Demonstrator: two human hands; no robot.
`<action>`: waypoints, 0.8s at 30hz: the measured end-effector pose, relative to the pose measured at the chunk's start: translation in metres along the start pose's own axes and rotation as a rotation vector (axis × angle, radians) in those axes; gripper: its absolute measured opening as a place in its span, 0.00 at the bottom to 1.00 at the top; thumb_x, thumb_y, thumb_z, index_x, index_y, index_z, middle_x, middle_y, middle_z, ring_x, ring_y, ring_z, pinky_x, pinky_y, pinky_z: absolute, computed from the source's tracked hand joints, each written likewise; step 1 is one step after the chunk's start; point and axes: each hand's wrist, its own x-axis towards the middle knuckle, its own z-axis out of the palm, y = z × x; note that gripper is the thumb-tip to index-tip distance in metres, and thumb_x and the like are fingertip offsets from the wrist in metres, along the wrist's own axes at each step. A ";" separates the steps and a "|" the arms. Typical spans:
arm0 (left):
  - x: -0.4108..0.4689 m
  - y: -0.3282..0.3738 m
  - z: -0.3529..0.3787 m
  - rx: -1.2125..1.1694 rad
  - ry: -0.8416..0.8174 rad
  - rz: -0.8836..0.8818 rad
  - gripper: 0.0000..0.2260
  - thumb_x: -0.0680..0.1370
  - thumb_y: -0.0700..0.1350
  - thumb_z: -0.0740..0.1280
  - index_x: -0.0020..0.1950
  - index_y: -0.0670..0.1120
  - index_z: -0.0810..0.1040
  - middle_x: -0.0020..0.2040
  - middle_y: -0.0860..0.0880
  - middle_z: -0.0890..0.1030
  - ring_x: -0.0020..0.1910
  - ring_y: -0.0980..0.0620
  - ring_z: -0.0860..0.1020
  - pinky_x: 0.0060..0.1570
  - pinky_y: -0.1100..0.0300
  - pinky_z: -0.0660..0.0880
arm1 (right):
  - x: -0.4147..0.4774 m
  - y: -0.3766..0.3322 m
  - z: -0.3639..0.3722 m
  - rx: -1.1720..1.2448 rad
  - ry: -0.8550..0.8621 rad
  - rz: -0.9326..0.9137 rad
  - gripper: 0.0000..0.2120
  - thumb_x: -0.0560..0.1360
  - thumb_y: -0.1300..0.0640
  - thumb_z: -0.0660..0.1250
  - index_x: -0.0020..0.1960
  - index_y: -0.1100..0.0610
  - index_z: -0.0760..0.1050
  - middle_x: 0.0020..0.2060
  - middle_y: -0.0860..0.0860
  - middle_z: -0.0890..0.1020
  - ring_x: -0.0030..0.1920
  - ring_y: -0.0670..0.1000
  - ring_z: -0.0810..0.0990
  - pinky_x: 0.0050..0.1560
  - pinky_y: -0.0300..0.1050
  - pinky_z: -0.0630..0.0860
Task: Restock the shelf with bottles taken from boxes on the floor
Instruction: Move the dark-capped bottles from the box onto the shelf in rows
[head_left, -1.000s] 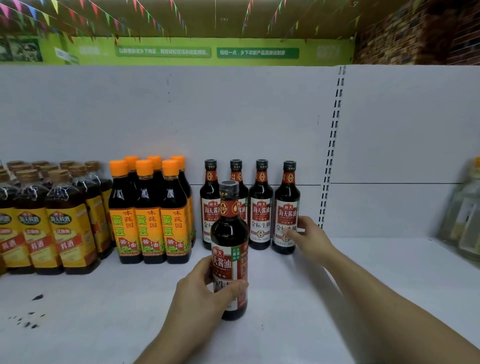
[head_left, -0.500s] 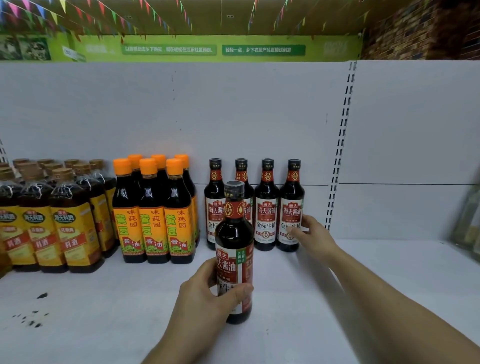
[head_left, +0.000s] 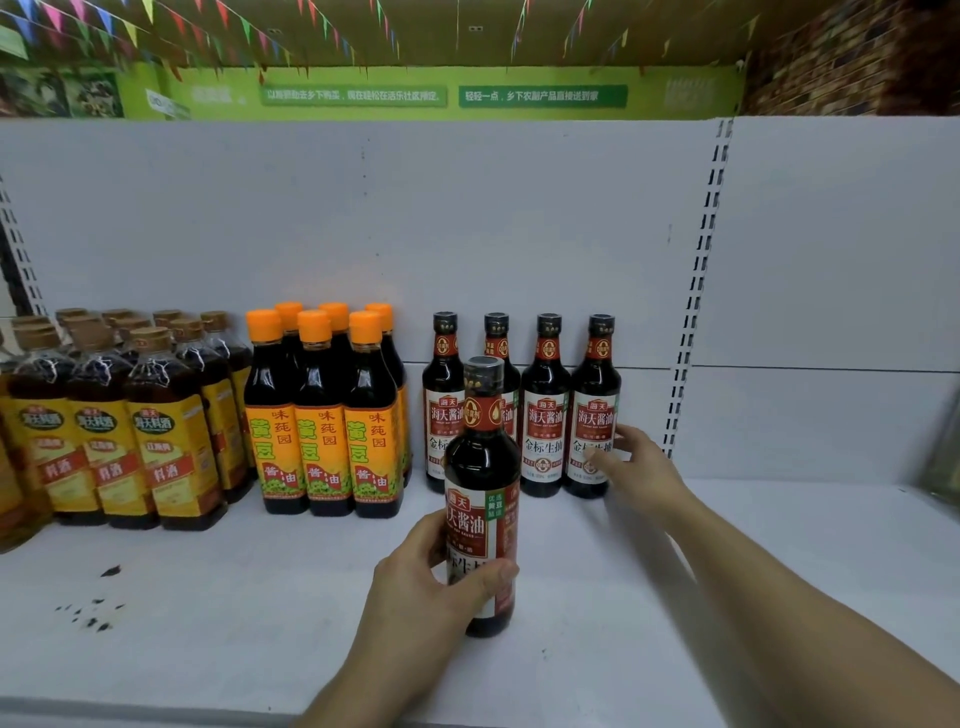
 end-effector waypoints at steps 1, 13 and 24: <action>-0.001 -0.001 0.000 0.000 0.003 0.004 0.21 0.69 0.55 0.80 0.57 0.66 0.75 0.54 0.71 0.82 0.57 0.68 0.78 0.58 0.65 0.76 | -0.002 -0.002 0.000 -0.004 0.039 0.002 0.33 0.79 0.48 0.72 0.78 0.56 0.65 0.71 0.53 0.75 0.67 0.57 0.77 0.61 0.51 0.74; -0.002 -0.003 -0.002 0.026 -0.023 0.030 0.21 0.71 0.53 0.80 0.59 0.64 0.76 0.53 0.72 0.82 0.55 0.72 0.78 0.49 0.72 0.75 | -0.070 -0.051 -0.008 0.144 0.028 -0.059 0.16 0.77 0.46 0.74 0.59 0.53 0.81 0.52 0.46 0.85 0.52 0.46 0.83 0.51 0.46 0.78; -0.003 -0.005 -0.002 0.045 -0.032 0.009 0.22 0.72 0.50 0.79 0.58 0.68 0.73 0.53 0.71 0.80 0.57 0.69 0.77 0.58 0.65 0.72 | -0.152 -0.075 0.014 0.186 -0.216 -0.172 0.15 0.71 0.46 0.79 0.56 0.47 0.84 0.49 0.42 0.87 0.49 0.40 0.85 0.51 0.44 0.82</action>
